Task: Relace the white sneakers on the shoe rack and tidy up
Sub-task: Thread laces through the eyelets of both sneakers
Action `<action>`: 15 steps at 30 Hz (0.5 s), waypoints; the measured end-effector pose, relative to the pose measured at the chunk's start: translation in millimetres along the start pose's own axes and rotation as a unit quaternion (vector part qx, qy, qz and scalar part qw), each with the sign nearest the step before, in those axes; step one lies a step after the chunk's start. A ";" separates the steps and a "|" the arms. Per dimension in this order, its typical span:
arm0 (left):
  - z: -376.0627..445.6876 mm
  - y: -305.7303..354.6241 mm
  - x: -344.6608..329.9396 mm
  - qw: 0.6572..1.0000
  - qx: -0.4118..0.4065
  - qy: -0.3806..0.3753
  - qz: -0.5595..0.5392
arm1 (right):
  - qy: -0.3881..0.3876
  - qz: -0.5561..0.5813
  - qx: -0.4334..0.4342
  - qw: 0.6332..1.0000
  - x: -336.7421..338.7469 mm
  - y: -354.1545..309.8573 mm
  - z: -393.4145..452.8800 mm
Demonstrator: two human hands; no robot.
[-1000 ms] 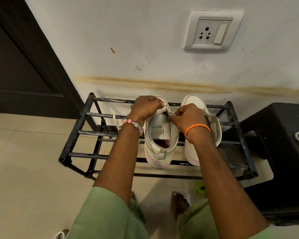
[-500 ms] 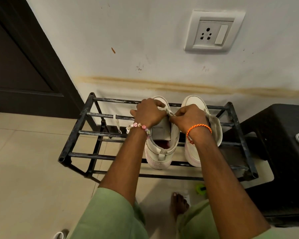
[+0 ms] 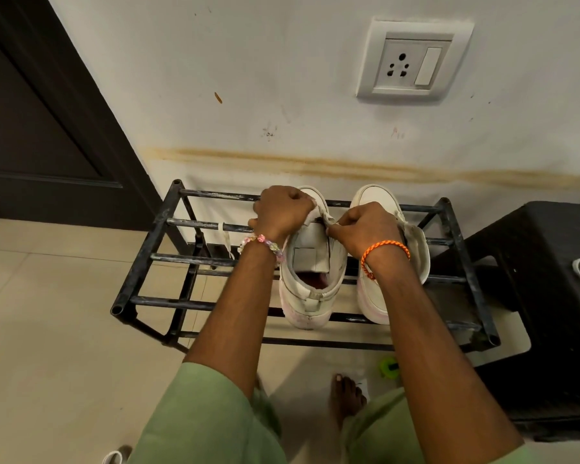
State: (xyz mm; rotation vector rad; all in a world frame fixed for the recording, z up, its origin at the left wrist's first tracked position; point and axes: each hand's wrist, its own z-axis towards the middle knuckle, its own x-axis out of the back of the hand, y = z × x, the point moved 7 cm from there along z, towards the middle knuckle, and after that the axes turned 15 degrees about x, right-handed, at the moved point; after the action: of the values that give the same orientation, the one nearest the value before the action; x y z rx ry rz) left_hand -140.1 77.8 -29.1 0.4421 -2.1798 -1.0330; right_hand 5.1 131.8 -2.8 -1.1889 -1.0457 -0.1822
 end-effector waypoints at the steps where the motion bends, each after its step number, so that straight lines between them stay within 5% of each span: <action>1: -1.0 2.6 4.8 0.998 0.008 -0.017 -0.061 | -0.001 0.001 -0.001 1.000 -0.1 0.1 0.3; 4: -8.1 13.3 18.8 0.963 0.027 -0.079 -0.257 | -0.002 0.002 -0.005 1.000 0.0 0.8 0.6; 8: -14.1 15.9 20.3 0.818 0.098 -0.199 -0.531 | 0.001 0.010 -0.003 1.000 -0.5 1.3 0.9; 9: -12.5 14.3 19.1 0.811 0.103 -0.196 -0.541 | 0.001 0.011 -0.003 1.000 -0.9 1.3 1.1; 11: -10.3 10.4 20.1 0.893 0.084 -0.120 -0.427 | 0.001 0.009 -0.002 1.000 -1.0 0.8 1.3; 13: -9.8 11.7 18.2 0.979 0.014 -0.029 -0.200 | 0.001 0.004 0.000 1.000 -0.4 0.6 1.5; 15: -6.9 12.3 6.1 0.998 -0.057 0.014 -0.010 | 0.000 0.001 0.004 1.000 -0.2 0.0 1.3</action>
State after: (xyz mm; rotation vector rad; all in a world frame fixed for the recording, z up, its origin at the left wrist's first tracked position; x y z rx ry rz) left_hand -139.8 78.3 -13.7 0.4232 -2.0847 -1.1477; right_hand 4.3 132.8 -2.9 -1.1825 -1.0439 -0.1764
